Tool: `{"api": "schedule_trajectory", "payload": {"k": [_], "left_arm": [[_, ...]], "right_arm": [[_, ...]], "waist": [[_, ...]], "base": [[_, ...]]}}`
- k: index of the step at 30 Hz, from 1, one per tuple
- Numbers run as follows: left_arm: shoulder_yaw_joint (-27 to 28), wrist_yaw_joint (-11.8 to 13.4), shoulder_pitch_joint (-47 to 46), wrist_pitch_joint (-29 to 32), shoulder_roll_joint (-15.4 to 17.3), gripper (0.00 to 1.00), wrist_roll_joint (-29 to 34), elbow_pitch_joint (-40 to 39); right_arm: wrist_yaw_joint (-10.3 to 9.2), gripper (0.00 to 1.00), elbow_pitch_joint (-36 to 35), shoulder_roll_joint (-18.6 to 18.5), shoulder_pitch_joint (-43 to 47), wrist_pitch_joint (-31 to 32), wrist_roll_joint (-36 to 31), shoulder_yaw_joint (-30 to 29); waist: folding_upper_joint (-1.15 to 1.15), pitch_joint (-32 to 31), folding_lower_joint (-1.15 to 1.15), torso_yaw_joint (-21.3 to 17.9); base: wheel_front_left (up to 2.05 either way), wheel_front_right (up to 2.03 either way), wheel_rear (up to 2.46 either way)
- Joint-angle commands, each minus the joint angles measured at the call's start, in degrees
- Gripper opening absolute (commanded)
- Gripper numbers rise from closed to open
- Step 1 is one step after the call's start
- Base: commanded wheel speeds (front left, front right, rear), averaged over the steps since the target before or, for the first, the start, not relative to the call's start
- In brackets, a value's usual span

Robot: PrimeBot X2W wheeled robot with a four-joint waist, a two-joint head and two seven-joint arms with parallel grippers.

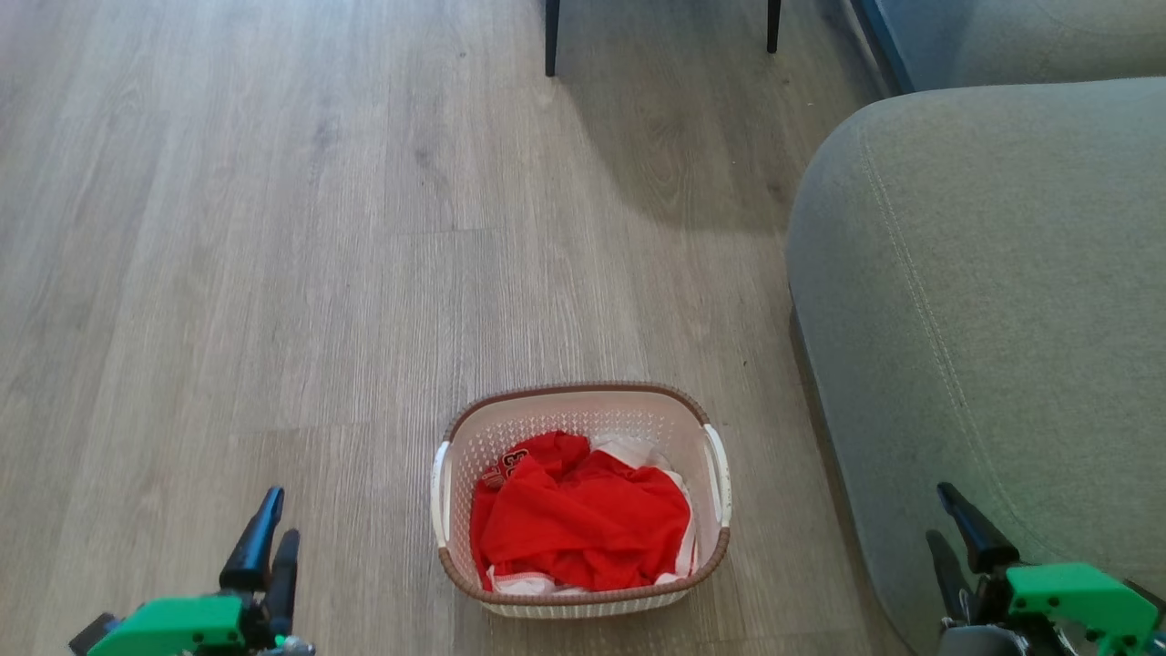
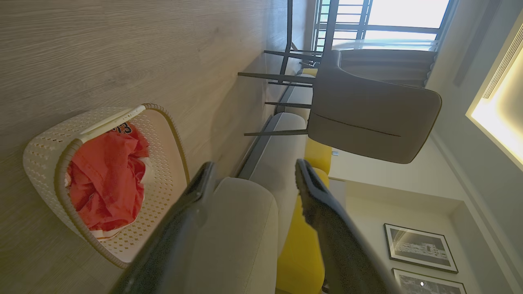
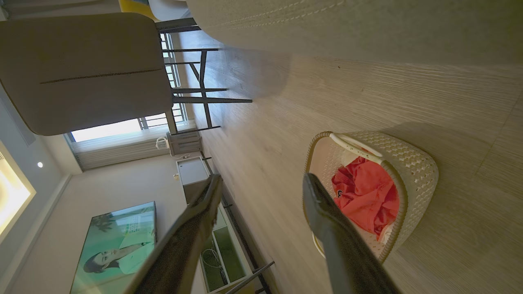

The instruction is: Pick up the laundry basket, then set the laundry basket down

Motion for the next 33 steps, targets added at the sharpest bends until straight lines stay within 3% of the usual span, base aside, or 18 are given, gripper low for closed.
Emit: {"api": "schedule_trajectory", "payload": {"k": [1, 17, 33], "left_arm": [[-0.3, 0.0, -2.8, -0.6, 0.1, 1.0, 0.2, -2.3], [-1.9, 1.3, -2.9, -3.3, 0.1, 1.0, 6.9, -5.8], [-4.9, 4.1, -3.4, -6.2, 0.1, 1.0, 22.0, -10.1]], "right_arm": [[0.0, 1.0, -1.9, -0.2, -2.2, -0.5, -0.2, 0.4], [-0.01, 1.0, -3.1, -0.4, -2.6, -3.2, -5.3, 1.6], [-0.03, 1.0, -7.1, -0.5, -3.0, -6.1, -21.0, 3.7]], "waist": [[0.0, 0.0, 0.0, 0.0], [0.0, -0.3, 0.0, 0.3], [0.0, -0.6, 0.0, 0.6]], "base": [[0.0, 0.0, 0.0], [0.0, 0.0, 0.0], [0.0, 0.0, 0.0]]}}
